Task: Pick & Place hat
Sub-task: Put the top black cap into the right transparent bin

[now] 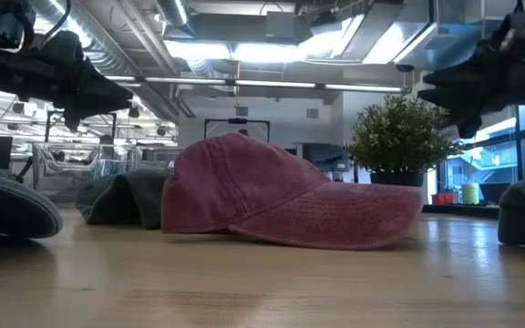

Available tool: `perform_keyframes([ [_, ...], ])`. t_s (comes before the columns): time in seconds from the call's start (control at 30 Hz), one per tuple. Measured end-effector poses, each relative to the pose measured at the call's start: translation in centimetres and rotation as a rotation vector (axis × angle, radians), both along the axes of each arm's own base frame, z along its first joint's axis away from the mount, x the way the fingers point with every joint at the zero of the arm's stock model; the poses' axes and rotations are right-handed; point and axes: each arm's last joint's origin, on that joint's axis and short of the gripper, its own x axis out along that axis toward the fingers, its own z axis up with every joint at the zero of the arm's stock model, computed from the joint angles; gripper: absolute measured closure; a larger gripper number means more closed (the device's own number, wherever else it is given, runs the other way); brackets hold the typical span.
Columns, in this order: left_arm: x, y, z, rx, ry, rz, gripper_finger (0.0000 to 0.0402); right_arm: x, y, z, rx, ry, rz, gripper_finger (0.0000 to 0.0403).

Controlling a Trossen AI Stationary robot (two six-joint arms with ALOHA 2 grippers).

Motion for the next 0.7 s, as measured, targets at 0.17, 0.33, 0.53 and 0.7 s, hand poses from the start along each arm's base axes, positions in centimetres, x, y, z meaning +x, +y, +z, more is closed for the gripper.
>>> perform_keyframes([
  [0.17, 0.0, 0.0, 0.3, -0.033, -0.052, -0.006, 0.0288, -0.2, -0.6, 0.0, 0.015, -0.009, -0.233, 0.0276],
  [0.33, 0.0, 0.0, 1.1, -0.002, -0.134, 0.006, 0.0288, -0.4, -0.9, 0.1, 0.017, -0.016, -0.322, 0.0276],
  [0.53, 0.3, -0.1, 3.2, 0.049, -0.223, -0.084, 0.0288, -0.5, -1.0, 0.1, 0.023, -0.021, -0.39, 0.0276],
  [0.7, 1.7, -0.1, 6.0, 0.02, -0.017, -0.208, 0.0288, -0.6, -1.2, 0.2, 0.029, -0.027, -0.463, 0.0276],
])
